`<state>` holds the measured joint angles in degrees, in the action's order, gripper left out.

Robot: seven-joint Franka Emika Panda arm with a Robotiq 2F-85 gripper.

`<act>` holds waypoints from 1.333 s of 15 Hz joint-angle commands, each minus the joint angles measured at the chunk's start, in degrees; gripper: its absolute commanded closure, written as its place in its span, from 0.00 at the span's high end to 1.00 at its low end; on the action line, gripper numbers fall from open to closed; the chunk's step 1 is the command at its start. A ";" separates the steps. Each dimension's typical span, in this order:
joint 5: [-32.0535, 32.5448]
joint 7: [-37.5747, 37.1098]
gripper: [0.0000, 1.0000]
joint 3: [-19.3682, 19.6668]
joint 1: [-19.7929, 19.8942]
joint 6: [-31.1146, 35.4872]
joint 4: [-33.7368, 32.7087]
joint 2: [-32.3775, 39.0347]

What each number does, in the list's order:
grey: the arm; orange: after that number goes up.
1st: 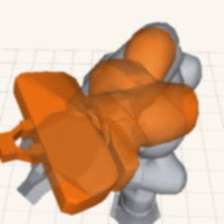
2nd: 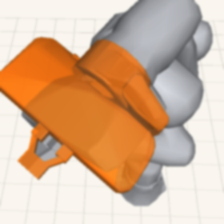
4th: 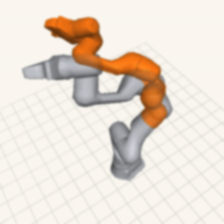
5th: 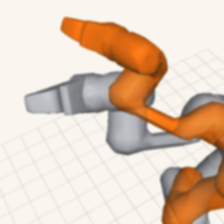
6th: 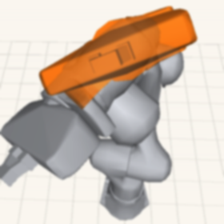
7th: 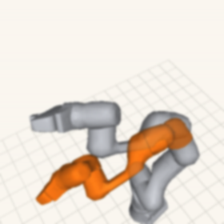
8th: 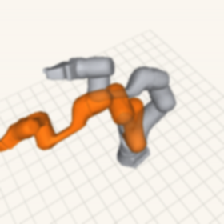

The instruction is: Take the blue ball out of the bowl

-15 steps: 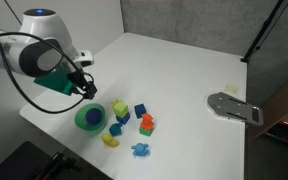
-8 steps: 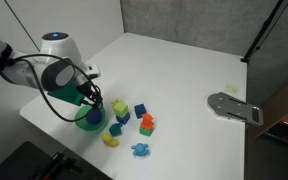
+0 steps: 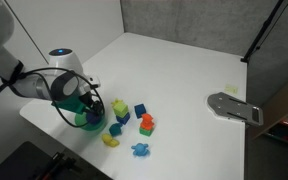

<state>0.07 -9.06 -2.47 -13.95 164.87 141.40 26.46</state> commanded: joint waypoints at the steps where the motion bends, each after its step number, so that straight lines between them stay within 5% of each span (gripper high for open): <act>1: 3.34 -4.19 1.00 4.09 -4.80 0.38 -1.97 2.87; 9: 3.59 -4.47 1.00 5.62 -7.94 3.93 -4.56 8.31; 10: 3.53 -4.36 0.82 5.77 -8.17 4.45 -4.86 8.90; 13: 3.56 -4.24 0.62 6.42 -8.73 5.04 -4.91 8.65; 20: 4.01 -4.49 0.47 8.20 -9.14 -0.03 -3.41 2.51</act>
<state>2.90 -12.78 4.16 -22.22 168.43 137.23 33.13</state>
